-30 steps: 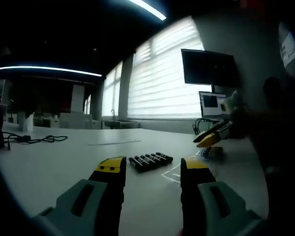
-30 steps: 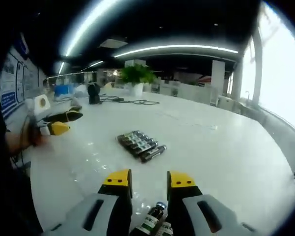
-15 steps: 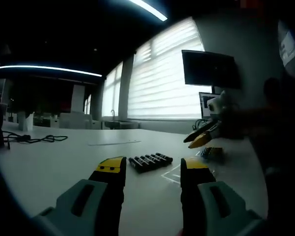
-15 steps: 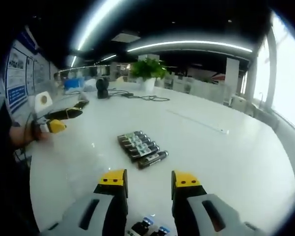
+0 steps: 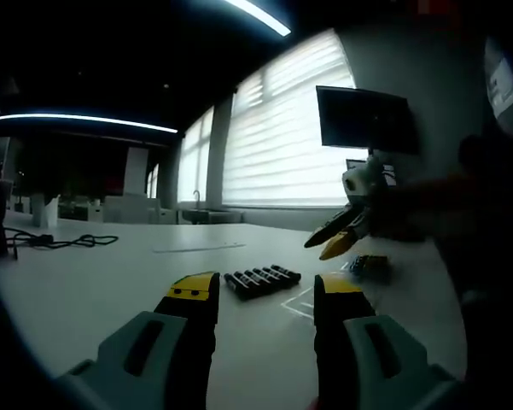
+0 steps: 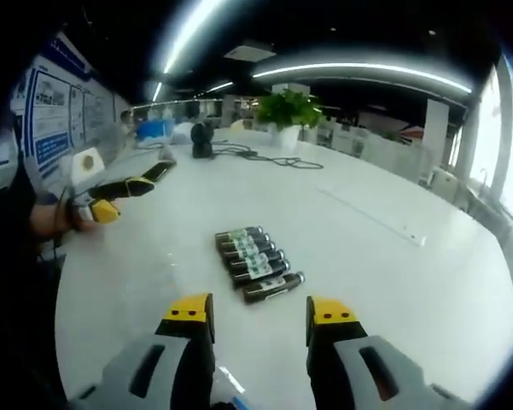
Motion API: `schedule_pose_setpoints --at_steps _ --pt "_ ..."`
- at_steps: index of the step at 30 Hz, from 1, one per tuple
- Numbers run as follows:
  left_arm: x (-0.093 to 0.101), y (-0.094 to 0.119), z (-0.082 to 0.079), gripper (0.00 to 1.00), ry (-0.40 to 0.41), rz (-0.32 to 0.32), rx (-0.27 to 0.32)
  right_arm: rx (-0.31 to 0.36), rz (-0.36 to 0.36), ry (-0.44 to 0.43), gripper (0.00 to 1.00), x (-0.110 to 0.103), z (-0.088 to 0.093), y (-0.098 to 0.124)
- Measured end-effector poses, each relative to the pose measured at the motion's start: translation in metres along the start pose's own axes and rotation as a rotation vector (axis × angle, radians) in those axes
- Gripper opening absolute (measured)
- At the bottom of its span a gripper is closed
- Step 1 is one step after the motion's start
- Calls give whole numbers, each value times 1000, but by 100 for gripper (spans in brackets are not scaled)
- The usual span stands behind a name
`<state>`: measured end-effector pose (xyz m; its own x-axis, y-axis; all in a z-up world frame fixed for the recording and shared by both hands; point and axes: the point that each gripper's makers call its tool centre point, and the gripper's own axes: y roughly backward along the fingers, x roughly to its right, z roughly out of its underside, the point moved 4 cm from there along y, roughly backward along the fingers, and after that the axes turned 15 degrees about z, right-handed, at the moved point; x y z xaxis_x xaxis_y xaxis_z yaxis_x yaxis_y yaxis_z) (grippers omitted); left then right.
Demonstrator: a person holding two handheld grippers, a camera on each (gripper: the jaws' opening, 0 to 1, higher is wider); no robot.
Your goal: Grip medicine bottles put into box
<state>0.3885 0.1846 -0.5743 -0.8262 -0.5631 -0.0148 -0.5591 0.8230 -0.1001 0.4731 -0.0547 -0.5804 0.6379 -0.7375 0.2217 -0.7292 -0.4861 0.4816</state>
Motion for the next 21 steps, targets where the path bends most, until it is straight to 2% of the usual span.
schedule_pose_setpoints --at_steps 9,21 --pt "0 0 0 37 3 1 3 -38 -77 56 45 2 0 -17" --pt "0 0 0 37 6 3 1 -56 -155 147 46 1 -2 -36"
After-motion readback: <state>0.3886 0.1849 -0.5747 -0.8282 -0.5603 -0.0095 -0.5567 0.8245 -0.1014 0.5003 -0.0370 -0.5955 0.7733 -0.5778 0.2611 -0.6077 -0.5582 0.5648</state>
